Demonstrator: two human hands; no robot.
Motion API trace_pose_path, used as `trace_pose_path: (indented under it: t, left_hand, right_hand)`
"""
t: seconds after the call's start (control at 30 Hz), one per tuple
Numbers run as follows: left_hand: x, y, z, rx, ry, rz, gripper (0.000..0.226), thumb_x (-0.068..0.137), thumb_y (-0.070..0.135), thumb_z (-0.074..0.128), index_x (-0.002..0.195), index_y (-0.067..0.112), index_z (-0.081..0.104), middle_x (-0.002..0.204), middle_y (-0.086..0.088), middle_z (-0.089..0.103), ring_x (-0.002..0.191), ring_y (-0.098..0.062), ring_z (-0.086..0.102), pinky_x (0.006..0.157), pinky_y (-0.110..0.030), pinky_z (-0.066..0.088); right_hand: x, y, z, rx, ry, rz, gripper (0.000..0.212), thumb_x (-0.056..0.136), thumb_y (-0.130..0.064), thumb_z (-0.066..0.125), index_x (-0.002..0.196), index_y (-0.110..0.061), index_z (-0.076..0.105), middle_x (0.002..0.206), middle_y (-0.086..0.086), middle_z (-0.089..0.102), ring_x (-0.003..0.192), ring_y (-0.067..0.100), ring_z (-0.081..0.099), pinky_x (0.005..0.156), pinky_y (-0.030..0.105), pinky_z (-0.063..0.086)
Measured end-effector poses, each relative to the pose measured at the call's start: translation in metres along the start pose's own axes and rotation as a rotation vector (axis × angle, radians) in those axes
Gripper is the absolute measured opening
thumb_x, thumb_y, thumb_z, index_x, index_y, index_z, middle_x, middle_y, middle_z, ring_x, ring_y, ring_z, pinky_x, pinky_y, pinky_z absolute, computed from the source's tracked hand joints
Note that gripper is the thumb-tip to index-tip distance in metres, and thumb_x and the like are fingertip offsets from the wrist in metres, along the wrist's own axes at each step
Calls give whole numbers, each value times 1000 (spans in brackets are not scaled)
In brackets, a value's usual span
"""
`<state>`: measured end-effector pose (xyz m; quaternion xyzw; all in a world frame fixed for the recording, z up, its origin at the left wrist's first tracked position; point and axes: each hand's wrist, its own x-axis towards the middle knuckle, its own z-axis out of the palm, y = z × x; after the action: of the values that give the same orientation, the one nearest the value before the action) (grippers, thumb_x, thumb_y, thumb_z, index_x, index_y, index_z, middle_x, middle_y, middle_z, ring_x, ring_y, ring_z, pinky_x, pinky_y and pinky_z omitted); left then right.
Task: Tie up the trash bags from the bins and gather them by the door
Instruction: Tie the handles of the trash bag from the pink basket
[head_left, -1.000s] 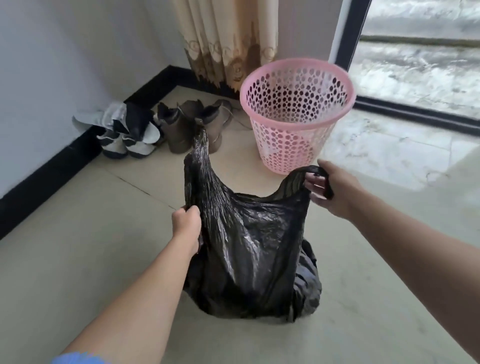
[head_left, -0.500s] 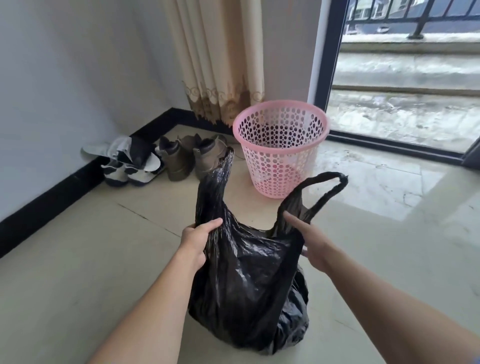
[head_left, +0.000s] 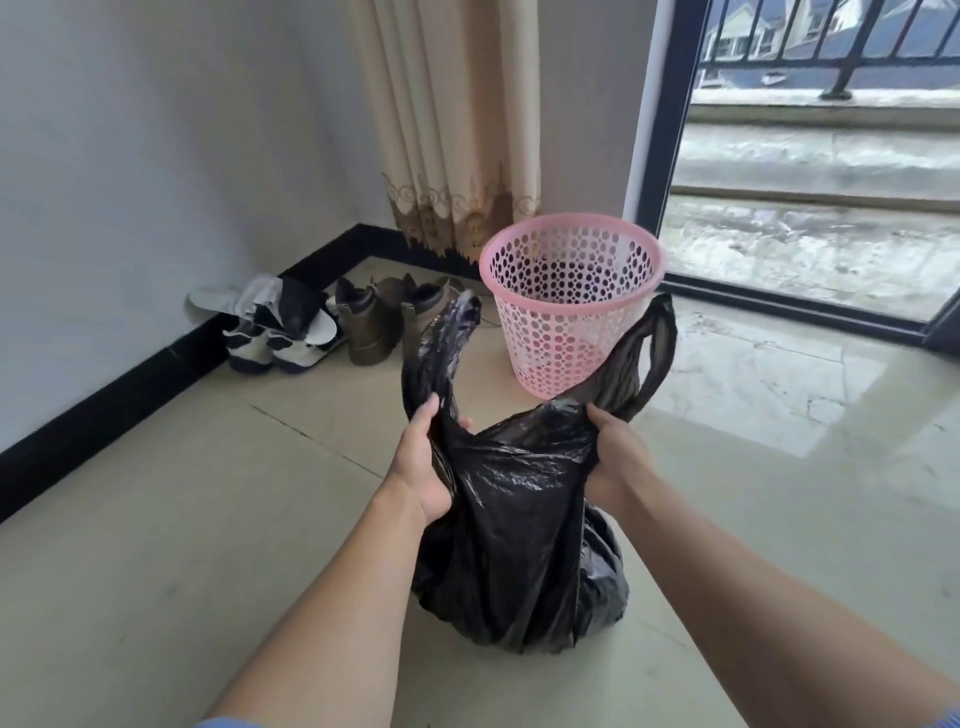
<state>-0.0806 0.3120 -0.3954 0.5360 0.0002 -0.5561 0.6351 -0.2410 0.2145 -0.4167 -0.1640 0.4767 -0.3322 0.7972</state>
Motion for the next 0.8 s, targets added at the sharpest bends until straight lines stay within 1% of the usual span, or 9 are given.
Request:
trace_pose_path:
  t: [0.03,0.13,0.27,0.4,0.47,0.57,0.67,0.73,0.8]
  left_hand:
    - [-2,-1,3,2,-45,15,37,89,43,60,71,11,62,62,-5,63,69,-26,63,91,-47,48]
    - [-5,-3,5,89,-115,-7,34,90,26,63,60,11,63,55,-4,64,55,-21,66,82,-44,52]
    - [5,-5,8,95,-15,-23,25,97,21,50,76,11,58,79,-12,62,75,-28,62,77,-43,52]
    - [10,-8,4,128,20,6,34,98,30,49,68,14,53,71,-10,60,72,-28,61,73,-42,53]
    - [5,-6,7,231,-37,32,37,97,33,52,64,16,53,67,-8,60,70,-26,61,74,-39,54]
    - [-3,-12,20,518,-144,99,33,97,31,53,67,17,56,71,-5,60,70,-20,58,70,-30,49]
    - [-9,-20,34,774,-248,162,32,98,29,52,69,16,58,73,-3,58,70,-18,56,66,-26,46]
    - [-8,-23,39,944,-314,198,34,98,29,51,67,18,58,77,-2,58,75,-18,54,72,-29,42]
    - [-2,-24,40,1186,-317,235,35,98,30,50,65,21,57,77,2,57,78,-17,53,76,-30,39]
  right_hand:
    - [-3,-2,0,25,-7,-2,37,99,-27,50,124,-4,63,112,13,71,98,30,69,86,44,56]
    - [-10,-13,-5,50,-126,15,40,101,-31,44,121,-7,68,94,9,68,86,24,64,83,40,54]
    - [-21,-21,-3,90,-234,-3,32,103,-30,41,104,-12,68,88,2,74,87,22,64,89,41,49]
    - [-17,-22,2,146,-202,47,32,103,-31,37,78,-14,46,54,-2,42,56,18,48,65,27,44]
    - [-6,-21,-2,-20,-55,88,42,102,-45,40,74,-15,42,46,-1,39,43,15,43,49,24,41]
    - [3,-14,-17,-531,112,102,52,94,-63,42,88,-14,56,57,2,51,45,17,45,54,27,39]
    - [1,-6,-30,-895,141,80,41,102,-45,36,94,-11,58,68,5,47,56,19,43,56,27,34]
    - [4,-4,-35,-1092,150,-13,28,103,-27,41,90,-6,56,71,10,48,61,21,44,60,29,34]
    - [5,-5,-36,-1269,134,-112,28,102,-25,45,94,-2,59,77,12,52,67,23,48,66,31,37]
